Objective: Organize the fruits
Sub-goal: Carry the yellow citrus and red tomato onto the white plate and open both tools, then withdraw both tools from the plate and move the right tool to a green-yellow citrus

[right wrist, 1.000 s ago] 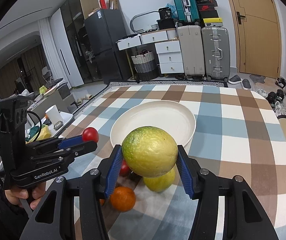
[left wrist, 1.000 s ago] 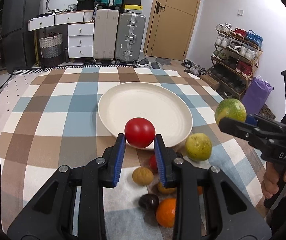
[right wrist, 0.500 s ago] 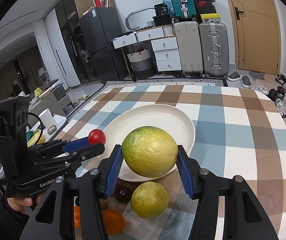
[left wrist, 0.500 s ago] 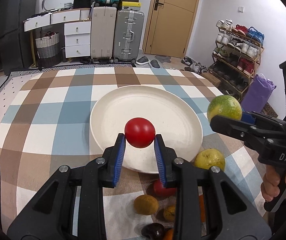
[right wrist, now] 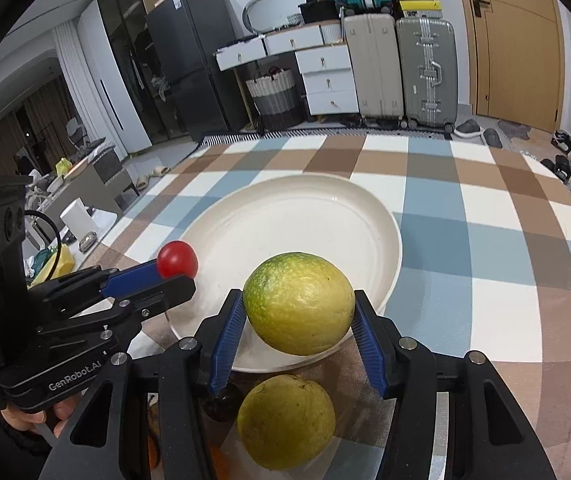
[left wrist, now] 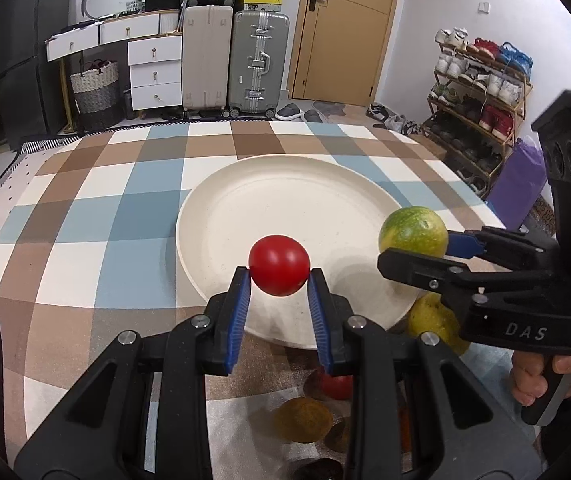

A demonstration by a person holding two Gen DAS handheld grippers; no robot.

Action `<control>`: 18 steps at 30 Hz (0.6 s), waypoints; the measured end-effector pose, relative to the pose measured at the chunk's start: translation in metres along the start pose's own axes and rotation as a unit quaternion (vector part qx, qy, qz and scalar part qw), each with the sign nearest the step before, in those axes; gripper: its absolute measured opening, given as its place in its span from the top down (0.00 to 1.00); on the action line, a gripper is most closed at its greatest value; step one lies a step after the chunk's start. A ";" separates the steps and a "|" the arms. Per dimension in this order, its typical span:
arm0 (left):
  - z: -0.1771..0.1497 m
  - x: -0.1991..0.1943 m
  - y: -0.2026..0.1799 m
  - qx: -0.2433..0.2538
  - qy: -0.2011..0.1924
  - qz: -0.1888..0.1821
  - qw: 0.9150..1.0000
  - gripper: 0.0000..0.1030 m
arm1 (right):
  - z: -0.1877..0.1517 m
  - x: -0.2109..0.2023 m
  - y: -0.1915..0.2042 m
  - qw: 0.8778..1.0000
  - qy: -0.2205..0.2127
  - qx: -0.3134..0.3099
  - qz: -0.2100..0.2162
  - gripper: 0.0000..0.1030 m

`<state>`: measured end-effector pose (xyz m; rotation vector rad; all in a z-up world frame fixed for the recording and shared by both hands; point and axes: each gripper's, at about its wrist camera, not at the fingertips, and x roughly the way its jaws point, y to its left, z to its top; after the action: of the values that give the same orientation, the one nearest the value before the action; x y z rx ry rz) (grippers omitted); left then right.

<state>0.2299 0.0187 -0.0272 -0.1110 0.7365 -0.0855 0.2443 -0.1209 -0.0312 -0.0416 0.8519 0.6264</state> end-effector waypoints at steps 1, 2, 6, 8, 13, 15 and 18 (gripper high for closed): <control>-0.001 0.001 -0.001 0.004 0.001 0.001 1.000 0.74 | 0.001 0.003 0.000 1.000 0.004 -0.001 -0.005 0.47; -0.001 0.001 -0.002 0.005 0.002 0.000 1.000 0.74 | 0.001 0.004 0.000 1.000 0.006 -0.002 -0.007 0.47; -0.002 0.004 -0.003 0.008 0.006 0.001 1.000 0.74 | 0.003 0.008 0.000 1.000 0.009 -0.007 -0.015 0.47; -0.003 0.004 -0.002 0.004 0.008 0.005 1.000 0.74 | 0.003 0.003 0.003 1.000 -0.003 -0.019 -0.021 0.45; -0.001 -0.002 0.008 -0.019 0.007 0.003 1.000 0.48 | -0.002 -0.015 0.001 0.999 -0.026 -0.016 -0.018 0.26; -0.001 -0.007 0.012 -0.027 0.003 0.005 1.000 0.37 | -0.006 -0.024 -0.003 0.999 -0.036 -0.013 -0.021 0.18; -0.001 -0.015 0.015 -0.030 -0.008 0.013 0.999 0.18 | -0.014 -0.040 -0.010 0.998 -0.051 -0.009 -0.023 0.09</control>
<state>0.2185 0.0356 -0.0203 -0.1585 0.7254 -0.0378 0.2201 -0.1534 -0.0141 -0.0454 0.7441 0.5893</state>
